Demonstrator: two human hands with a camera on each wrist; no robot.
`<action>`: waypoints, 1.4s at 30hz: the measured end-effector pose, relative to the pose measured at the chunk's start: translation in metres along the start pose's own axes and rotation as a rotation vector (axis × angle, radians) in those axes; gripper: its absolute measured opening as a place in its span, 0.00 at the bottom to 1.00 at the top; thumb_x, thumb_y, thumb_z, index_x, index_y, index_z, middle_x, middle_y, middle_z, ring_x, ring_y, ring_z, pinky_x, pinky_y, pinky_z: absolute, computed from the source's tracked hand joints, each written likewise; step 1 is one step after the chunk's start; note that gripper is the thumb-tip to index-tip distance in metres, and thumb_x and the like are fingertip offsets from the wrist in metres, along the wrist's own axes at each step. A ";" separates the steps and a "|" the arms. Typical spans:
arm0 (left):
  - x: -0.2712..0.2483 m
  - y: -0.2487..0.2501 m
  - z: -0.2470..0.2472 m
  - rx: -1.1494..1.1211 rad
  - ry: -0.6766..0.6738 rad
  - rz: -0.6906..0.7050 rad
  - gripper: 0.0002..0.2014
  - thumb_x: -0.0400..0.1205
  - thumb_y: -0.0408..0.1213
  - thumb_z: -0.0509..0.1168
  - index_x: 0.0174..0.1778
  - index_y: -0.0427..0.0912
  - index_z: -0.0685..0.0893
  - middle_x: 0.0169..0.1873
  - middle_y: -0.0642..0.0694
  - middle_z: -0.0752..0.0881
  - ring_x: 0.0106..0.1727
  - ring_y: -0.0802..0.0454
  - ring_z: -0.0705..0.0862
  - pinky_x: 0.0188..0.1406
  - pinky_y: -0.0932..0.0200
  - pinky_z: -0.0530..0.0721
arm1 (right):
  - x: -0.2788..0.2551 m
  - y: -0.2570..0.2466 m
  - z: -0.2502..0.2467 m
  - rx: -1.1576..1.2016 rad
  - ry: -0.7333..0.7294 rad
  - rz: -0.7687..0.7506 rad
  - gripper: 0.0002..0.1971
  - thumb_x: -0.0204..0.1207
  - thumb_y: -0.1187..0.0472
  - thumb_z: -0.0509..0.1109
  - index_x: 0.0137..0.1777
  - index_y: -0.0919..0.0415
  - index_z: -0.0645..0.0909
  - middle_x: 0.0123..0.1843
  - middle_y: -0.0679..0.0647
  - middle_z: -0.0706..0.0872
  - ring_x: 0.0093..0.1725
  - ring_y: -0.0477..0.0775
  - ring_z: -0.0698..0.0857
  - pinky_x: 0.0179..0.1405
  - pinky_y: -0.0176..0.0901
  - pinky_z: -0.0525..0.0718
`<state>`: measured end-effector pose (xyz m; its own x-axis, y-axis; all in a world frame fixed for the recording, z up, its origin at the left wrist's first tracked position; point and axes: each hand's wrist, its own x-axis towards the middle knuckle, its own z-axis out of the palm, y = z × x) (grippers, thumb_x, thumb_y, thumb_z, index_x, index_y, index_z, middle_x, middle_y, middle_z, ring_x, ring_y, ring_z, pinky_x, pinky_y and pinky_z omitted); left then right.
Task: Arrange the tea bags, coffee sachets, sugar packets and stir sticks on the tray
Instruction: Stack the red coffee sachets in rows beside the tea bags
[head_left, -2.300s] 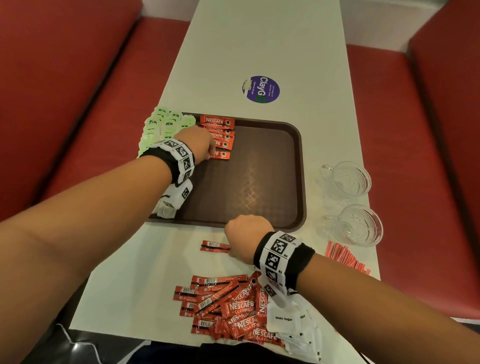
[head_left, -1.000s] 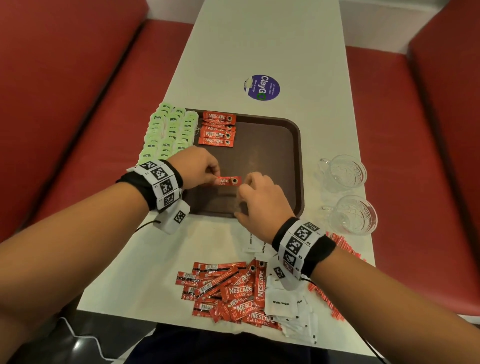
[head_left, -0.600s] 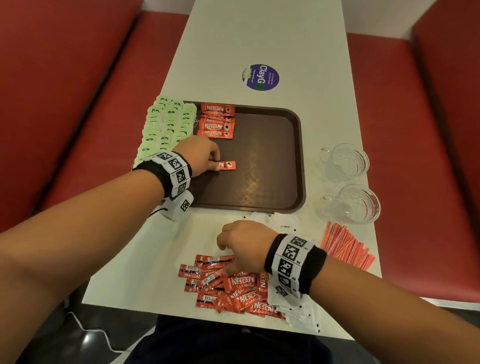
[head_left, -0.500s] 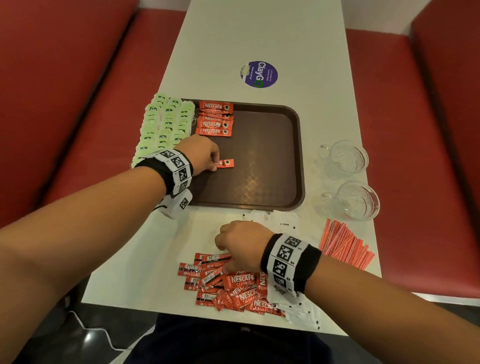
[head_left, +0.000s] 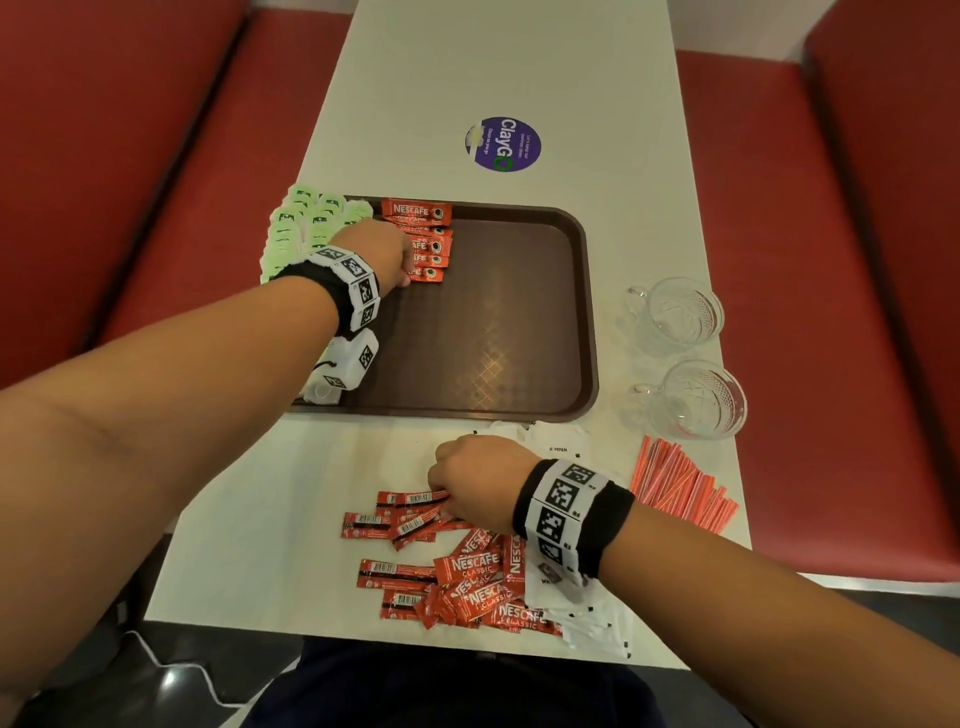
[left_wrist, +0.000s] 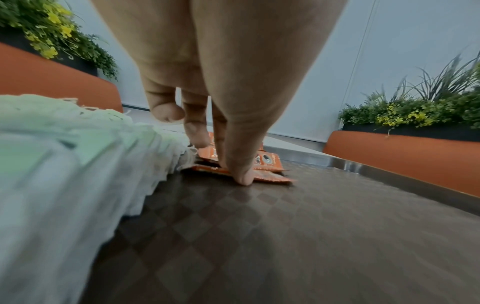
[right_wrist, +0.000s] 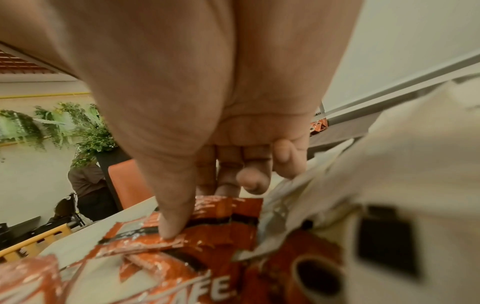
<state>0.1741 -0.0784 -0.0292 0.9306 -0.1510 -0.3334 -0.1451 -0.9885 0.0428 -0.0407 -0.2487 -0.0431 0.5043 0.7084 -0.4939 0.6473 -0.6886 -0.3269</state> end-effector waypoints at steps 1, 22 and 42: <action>-0.001 0.001 0.001 -0.006 0.018 0.003 0.07 0.79 0.43 0.74 0.51 0.48 0.88 0.54 0.45 0.88 0.56 0.43 0.85 0.54 0.50 0.84 | 0.000 0.001 0.000 -0.008 0.001 -0.001 0.14 0.84 0.54 0.66 0.63 0.60 0.84 0.55 0.56 0.82 0.55 0.60 0.83 0.48 0.50 0.82; -0.182 0.029 0.017 -0.503 -0.002 0.182 0.13 0.85 0.55 0.63 0.49 0.52 0.87 0.34 0.56 0.89 0.38 0.62 0.86 0.40 0.60 0.83 | -0.032 0.017 -0.042 0.419 0.502 0.250 0.06 0.84 0.53 0.67 0.54 0.54 0.75 0.45 0.53 0.86 0.43 0.57 0.83 0.42 0.47 0.80; -0.192 0.019 0.028 -0.773 0.324 0.358 0.14 0.71 0.22 0.79 0.35 0.49 0.91 0.40 0.61 0.91 0.42 0.65 0.88 0.43 0.69 0.85 | -0.053 0.037 -0.054 0.999 0.533 0.149 0.11 0.85 0.59 0.61 0.51 0.53 0.86 0.36 0.56 0.81 0.31 0.43 0.77 0.33 0.43 0.80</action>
<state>-0.0166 -0.0677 0.0098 0.9392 -0.3294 0.0971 -0.2863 -0.5949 0.7511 -0.0126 -0.3039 0.0142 0.8709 0.4205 -0.2543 -0.0630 -0.4177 -0.9064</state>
